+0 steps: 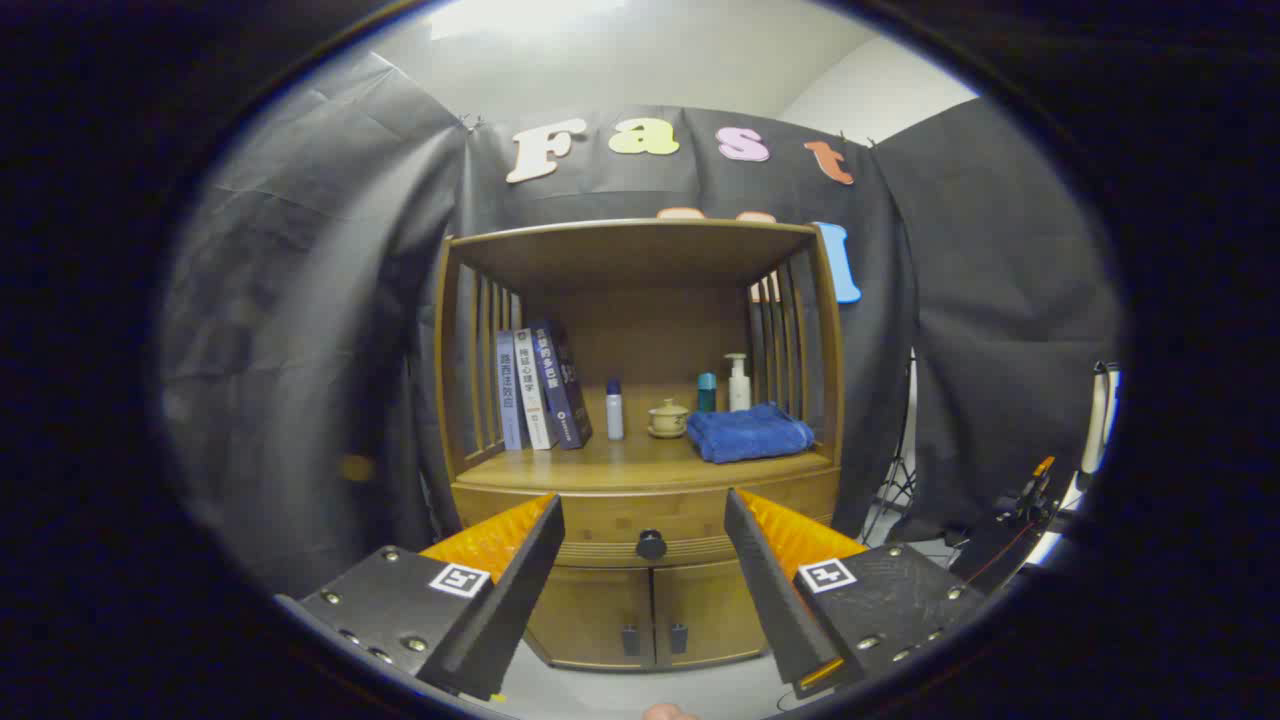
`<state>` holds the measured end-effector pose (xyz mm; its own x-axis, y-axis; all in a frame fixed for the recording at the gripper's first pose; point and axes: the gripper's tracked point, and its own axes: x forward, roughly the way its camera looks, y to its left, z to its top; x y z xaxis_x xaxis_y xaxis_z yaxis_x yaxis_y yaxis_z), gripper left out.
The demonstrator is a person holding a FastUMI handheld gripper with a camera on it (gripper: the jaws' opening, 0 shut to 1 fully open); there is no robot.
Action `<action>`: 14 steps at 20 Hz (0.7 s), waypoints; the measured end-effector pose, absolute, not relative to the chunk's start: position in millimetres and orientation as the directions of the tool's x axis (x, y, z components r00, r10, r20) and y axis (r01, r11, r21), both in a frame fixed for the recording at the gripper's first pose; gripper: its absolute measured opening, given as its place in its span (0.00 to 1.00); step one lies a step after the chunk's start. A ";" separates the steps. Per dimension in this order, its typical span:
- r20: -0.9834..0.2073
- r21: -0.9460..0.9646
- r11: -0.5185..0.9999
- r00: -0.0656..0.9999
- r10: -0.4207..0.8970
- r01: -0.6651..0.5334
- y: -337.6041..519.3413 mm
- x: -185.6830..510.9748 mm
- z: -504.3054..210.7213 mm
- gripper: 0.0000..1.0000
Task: Pull open the drawer, take out the items inside it, and place them on the countertop above the cabinet.
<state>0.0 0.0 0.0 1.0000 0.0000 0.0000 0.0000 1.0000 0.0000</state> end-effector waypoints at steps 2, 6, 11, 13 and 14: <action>-0.010 0.012 1.000 1.000 -0.011 0.011 -5.7 0.6 -3.3 0.96; -0.035 0.029 0.999 0.999 -0.018 0.019 -10.5 1.5 -8.7 0.97; -0.031 0.052 0.998 0.999 -0.025 0.027 -13.4 2.0 -6.9 0.97; -0.040 0.051 0.998 0.999 -0.030 0.032 -15.7 2.7 -10.0 0.97; -0.044 0.052 0.998 0.999 -0.032 0.034 -16.7 3.2 -11.3 0.97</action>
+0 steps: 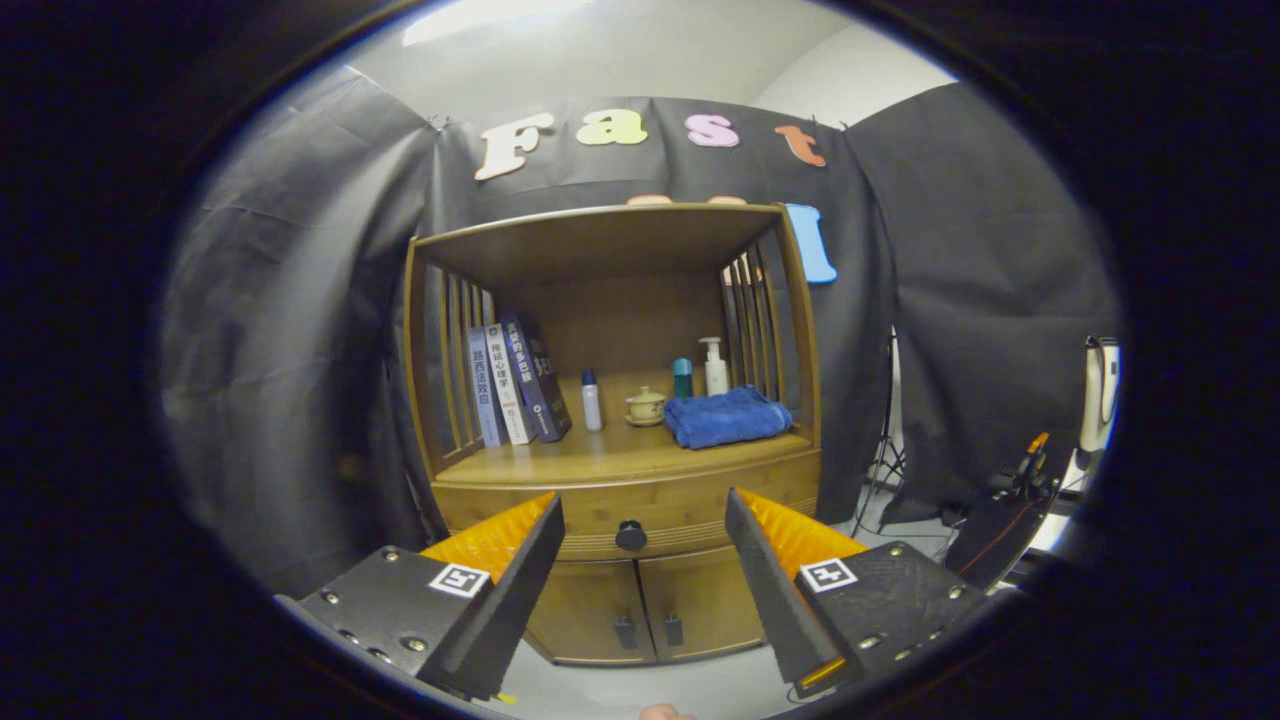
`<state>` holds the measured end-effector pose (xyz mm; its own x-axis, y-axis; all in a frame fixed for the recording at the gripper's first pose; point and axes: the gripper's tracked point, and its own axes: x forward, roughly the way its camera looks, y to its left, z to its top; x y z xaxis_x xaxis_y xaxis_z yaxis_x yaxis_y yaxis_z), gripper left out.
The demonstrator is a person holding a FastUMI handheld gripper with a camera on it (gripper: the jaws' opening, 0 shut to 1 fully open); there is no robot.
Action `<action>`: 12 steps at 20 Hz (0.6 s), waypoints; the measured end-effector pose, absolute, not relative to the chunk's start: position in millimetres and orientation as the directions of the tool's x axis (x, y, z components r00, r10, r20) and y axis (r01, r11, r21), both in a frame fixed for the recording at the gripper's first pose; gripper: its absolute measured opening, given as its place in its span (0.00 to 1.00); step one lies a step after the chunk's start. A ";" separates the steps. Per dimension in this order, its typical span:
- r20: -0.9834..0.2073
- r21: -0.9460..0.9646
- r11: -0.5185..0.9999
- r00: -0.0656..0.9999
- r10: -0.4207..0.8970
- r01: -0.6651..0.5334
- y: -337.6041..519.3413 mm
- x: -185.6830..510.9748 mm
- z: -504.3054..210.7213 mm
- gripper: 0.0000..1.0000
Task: Pull open the drawer, take out the items inside it, and place them on the countertop above the cabinet.
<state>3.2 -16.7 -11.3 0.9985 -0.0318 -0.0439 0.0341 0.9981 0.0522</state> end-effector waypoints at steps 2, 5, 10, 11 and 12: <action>-0.054 0.060 0.998 0.998 -0.032 0.035 -17.7 4.9 -14.0 0.97; -0.056 0.064 0.997 0.998 -0.040 0.044 -22.1 6.5 -15.7 0.97; -0.058 0.081 0.995 0.997 -0.049 0.054 -27.1 19.1 -21.7 0.97; -0.054 0.086 0.995 0.997 -0.049 0.054 -27.4 23.5 -23.9 0.97; -0.057 0.091 0.994 0.997 -0.050 0.055 -28.3 29.4 -27.4 0.97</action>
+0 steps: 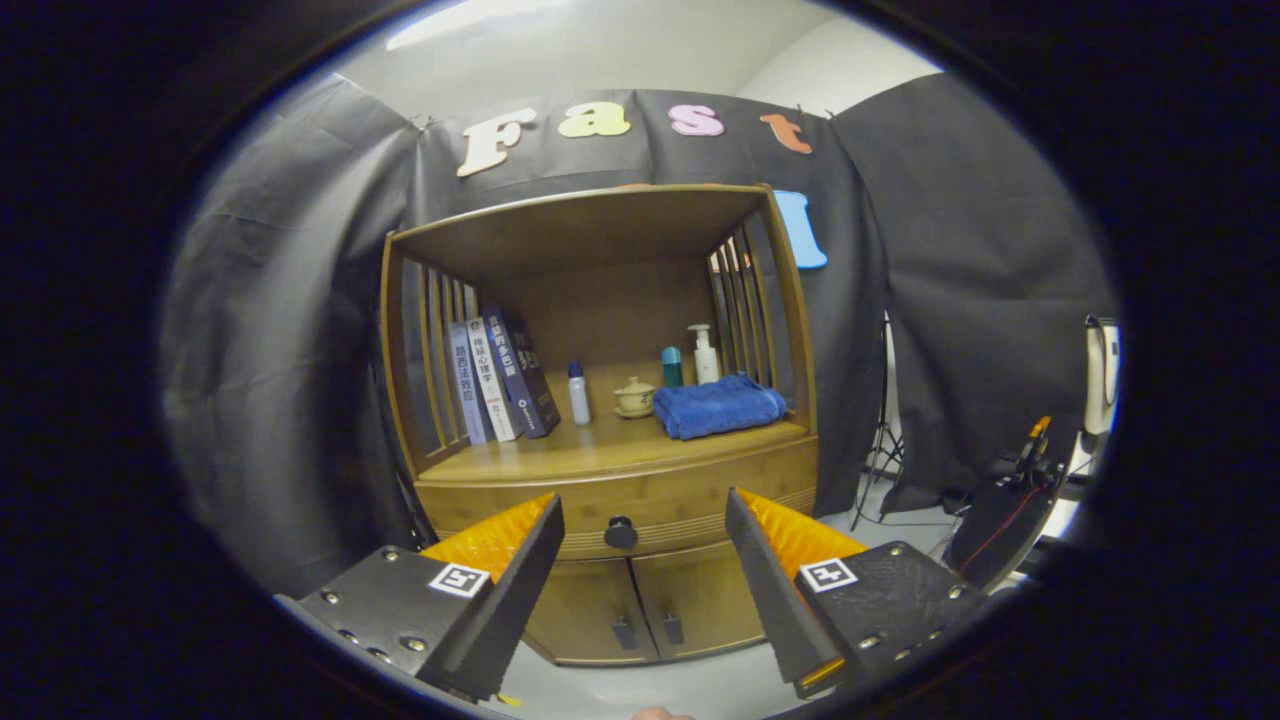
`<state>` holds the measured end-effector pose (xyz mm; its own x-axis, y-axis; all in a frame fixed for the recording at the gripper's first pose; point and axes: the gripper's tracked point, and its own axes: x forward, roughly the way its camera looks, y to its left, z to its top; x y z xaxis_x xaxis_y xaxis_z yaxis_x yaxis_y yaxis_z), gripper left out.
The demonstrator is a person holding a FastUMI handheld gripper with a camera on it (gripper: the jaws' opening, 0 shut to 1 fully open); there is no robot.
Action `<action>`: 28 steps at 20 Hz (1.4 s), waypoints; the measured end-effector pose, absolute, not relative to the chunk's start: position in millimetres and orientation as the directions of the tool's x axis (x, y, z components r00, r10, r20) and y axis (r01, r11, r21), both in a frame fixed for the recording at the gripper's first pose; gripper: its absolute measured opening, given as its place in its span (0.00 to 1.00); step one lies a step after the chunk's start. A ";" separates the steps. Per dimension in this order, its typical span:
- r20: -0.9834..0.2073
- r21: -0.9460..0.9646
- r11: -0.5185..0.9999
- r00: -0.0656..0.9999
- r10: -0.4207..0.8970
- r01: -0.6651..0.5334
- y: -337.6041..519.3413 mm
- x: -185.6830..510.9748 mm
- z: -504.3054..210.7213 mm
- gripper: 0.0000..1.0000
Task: Pull open the drawer, take out the items inside it, and place them on the countertop above the cabinet.
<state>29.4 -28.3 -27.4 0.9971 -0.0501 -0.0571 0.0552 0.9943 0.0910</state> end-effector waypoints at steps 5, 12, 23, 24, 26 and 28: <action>-0.092 0.093 0.992 0.993 -0.070 0.079 -34.4 59.4 -53.1 0.97; -0.146 0.111 0.991 0.988 -0.055 0.071 -13.7 120.3 -101.9 0.99; -0.262 0.043 0.999 0.965 0.003 0.009 27.3 187.1 -189.0 0.99; -0.271 0.044 0.999 0.962 0.012 0.000 30.9 189.2 -196.2 0.99; -0.296 0.039 0.999 0.955 0.034 -0.024 37.2 193.5 -212.4 0.99; -0.340 0.043 0.998 0.939 0.054 -0.041 42.9 198.8 -233.7 0.99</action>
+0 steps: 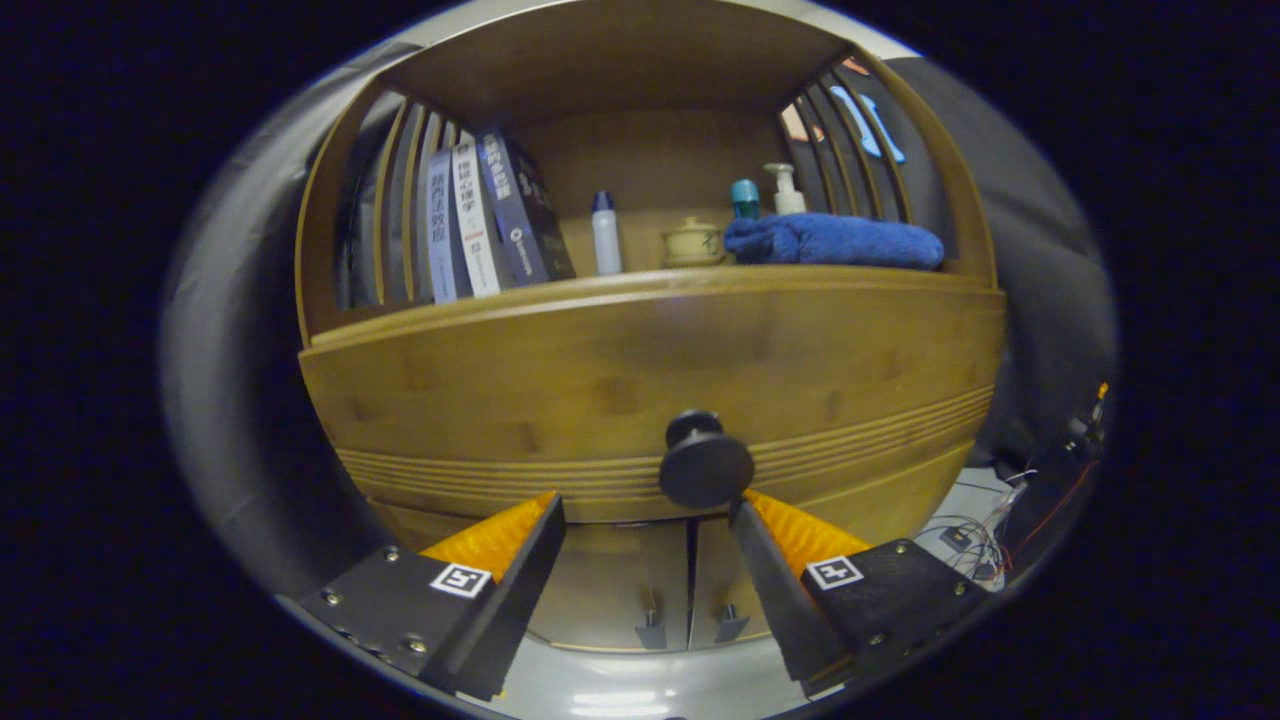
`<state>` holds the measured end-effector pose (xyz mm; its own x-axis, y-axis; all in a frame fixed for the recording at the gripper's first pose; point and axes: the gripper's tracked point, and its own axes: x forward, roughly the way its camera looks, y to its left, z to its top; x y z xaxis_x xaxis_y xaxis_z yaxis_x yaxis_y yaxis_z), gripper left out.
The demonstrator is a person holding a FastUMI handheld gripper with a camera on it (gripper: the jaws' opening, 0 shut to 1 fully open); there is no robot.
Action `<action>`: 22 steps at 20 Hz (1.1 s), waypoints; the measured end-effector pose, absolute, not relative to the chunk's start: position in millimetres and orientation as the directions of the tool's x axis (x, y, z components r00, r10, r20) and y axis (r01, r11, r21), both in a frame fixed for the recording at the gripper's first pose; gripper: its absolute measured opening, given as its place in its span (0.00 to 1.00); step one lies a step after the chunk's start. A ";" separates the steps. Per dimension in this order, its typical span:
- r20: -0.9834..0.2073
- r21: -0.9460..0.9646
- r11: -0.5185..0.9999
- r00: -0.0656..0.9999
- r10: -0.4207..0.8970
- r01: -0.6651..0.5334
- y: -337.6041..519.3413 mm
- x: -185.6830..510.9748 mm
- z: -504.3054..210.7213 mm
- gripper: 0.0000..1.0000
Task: Pull open the drawer, take out the items inside it, and place them on the countertop above the cabinet.
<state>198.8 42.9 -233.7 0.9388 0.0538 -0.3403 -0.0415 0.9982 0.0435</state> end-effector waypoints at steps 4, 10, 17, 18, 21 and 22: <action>-0.355 0.077 0.996 0.932 0.067 -0.042 44.8 198.0 -252.5 0.45; -0.277 0.037 0.998 0.959 0.059 -0.051 39.9 197.7 -242.1 0.62; -0.195 0.129 0.992 0.981 0.011 0.015 16.1 212.0 -201.0 0.48; -0.191 0.125 0.992 0.982 0.002 0.022 14.9 217.1 -202.2 0.35; -0.185 0.047 0.999 0.983 -0.006 0.015 13.8 214.4 -202.8 0.34; -0.180 0.051 0.999 0.984 -0.001 0.011 14.8 215.1 -201.8 0.34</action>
<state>215.1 14.8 -201.8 0.9837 -0.0012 -0.1800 0.0106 0.9986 0.0512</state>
